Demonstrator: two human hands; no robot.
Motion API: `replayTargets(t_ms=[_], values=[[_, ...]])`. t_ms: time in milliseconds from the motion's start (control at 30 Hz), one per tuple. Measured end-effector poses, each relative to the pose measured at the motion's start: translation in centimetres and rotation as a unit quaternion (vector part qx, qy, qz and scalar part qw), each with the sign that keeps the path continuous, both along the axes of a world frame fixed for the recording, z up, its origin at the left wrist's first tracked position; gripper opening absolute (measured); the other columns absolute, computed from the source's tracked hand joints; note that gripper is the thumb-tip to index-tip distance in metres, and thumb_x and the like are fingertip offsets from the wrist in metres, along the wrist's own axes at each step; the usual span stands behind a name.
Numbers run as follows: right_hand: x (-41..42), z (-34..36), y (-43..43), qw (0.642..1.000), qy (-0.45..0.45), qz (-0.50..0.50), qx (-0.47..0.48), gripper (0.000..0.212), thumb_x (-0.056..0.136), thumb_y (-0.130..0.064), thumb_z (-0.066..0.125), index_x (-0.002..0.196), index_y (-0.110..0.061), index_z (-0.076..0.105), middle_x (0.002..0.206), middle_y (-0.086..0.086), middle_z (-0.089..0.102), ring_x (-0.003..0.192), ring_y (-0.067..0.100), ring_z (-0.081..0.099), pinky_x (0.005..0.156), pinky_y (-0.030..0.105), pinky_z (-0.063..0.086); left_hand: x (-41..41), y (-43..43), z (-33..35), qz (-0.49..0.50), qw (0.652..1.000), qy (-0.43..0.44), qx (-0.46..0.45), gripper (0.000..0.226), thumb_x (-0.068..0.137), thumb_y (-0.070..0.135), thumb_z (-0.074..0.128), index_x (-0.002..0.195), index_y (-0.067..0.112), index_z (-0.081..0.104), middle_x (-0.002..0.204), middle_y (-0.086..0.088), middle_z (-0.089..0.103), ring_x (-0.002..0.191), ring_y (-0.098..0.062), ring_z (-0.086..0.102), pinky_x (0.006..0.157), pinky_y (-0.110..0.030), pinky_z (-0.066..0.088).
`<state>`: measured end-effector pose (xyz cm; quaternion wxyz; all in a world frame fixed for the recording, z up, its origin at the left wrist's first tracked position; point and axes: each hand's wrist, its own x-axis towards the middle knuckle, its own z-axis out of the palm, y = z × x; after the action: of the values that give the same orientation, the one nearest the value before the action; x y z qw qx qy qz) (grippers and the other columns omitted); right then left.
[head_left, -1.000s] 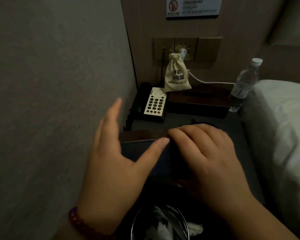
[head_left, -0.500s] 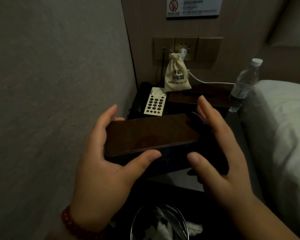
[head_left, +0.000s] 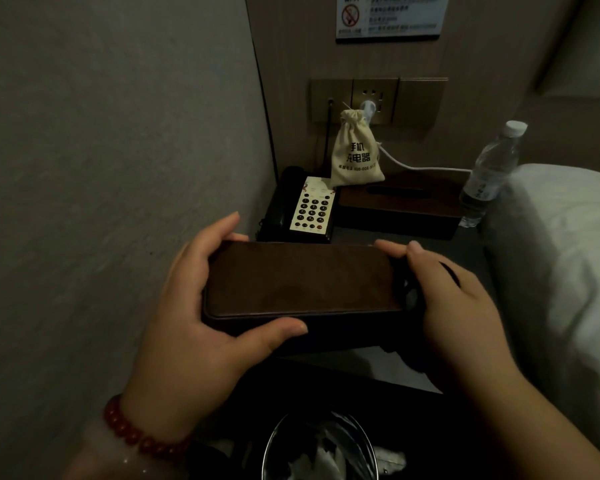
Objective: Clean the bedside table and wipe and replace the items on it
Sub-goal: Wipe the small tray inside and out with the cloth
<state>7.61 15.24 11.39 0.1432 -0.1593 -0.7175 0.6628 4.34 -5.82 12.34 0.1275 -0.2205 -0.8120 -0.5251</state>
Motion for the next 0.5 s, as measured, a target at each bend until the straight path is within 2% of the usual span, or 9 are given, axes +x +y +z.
replayTargets(t_ms=[67,133,200,267,300,333,367,433,500], values=[[-0.3,0.5,0.1,0.999,-0.025,-0.022,-0.032,0.035,0.097,-0.046,0.039,0.096,-0.034,0.072,0.089,-0.019,0.072,0.084,0.016,0.068,0.066,0.031,0.047,-0.1,-0.3,0.1,-0.023,0.999,0.007,-0.023,0.095,0.049,0.071,0.074,0.133,0.051,0.036,0.124,0.019,0.051,0.114,-0.003,0.054,0.094,-0.009,0.04],[-0.5,1.1,0.3,0.998,-0.038,-0.025,-0.031,0.036,0.097,-0.046,0.039,0.095,-0.03,0.071,0.09,-0.017,0.072,0.087,0.005,0.067,0.077,0.034,0.051,-0.1,-0.2,0.3,-0.045,0.997,0.014,-0.058,0.1,0.048,0.067,0.076,0.136,0.05,0.033,0.126,0.018,0.05,0.116,-0.006,0.053,0.095,-0.01,0.039],[-0.5,1.6,-0.1,0.997,-0.027,-0.006,0.074,0.034,0.095,-0.051,0.038,0.092,-0.036,0.069,0.09,-0.022,0.071,0.087,-0.011,0.061,0.076,0.024,0.046,0.0,0.0,0.5,-0.051,0.994,0.024,-0.089,0.103,0.048,0.065,0.077,0.139,0.049,0.029,0.127,0.017,0.048,0.118,-0.006,0.051,0.095,-0.009,0.038],[-0.1,1.8,-1.6,0.98,0.004,0.043,0.195,0.037,0.092,-0.06,0.035,0.105,-0.041,0.065,0.105,-0.026,0.066,0.101,-0.017,0.053,0.085,0.02,0.043,0.0,0.5,0.6,-0.052,0.991,0.044,-0.117,0.106,0.05,0.063,0.076,0.142,0.044,0.026,0.128,0.016,0.047,0.12,0.0,0.047,0.095,-0.005,0.033],[0.2,1.7,-2.7,0.966,0.023,0.076,0.246,0.044,0.091,-0.061,0.033,0.118,-0.039,0.061,0.119,-0.024,0.061,0.115,-0.014,0.047,0.097,0.022,0.04,0.0,0.9,0.6,-0.062,0.987,0.062,-0.135,0.105,0.053,0.06,0.074,0.143,0.039,0.025,0.129,0.016,0.046,0.121,0.007,0.043,0.096,-0.002,0.03],[0.6,1.4,-3.8,0.95,0.046,0.113,0.289,0.054,0.09,-0.062,0.03,0.131,-0.036,0.053,0.133,-0.022,0.051,0.128,-0.009,0.037,0.109,0.024,0.031,0.1,1.3,0.5,-0.073,0.983,0.078,-0.151,0.102,0.057,0.056,0.071,0.145,0.034,0.023,0.13,0.015,0.044,0.121,0.013,0.039,0.096,0.0,0.026],[0.9,1.1,-4.7,0.934,0.066,0.141,0.32,0.062,0.088,-0.062,0.024,0.139,-0.034,0.043,0.143,-0.021,0.04,0.136,-0.007,0.025,0.115,0.024,0.021,0.3,1.8,0.4,-0.08,0.98,0.085,-0.161,0.099,0.06,0.051,0.067,0.145,0.03,0.022,0.131,0.013,0.042,0.121,0.017,0.035,0.096,0.002,0.024],[1.1,1.0,-5.3,0.928,0.083,0.174,0.318,0.068,0.086,-0.064,0.018,0.146,-0.034,0.028,0.151,-0.023,0.024,0.139,-0.011,0.009,0.116,0.022,0.01,0.8,2.0,0.2,-0.076,0.981,0.082,-0.159,0.097,0.061,0.049,0.064,0.146,0.028,0.022,0.132,0.012,0.042,0.122,0.018,0.033,0.096,0.003,0.023],[0.8,0.4,-4.3,0.939,0.072,0.18,0.285,0.068,0.085,-0.065,0.017,0.147,-0.038,0.02,0.152,-0.026,0.017,0.137,-0.016,0.004,0.116,0.02,0.007,1.1,1.7,0.1,-0.054,0.979,0.094,-0.175,0.102,0.06,0.055,0.065,0.147,0.03,0.02,0.132,0.015,0.042,0.123,0.014,0.034,0.097,0.001,0.023]])
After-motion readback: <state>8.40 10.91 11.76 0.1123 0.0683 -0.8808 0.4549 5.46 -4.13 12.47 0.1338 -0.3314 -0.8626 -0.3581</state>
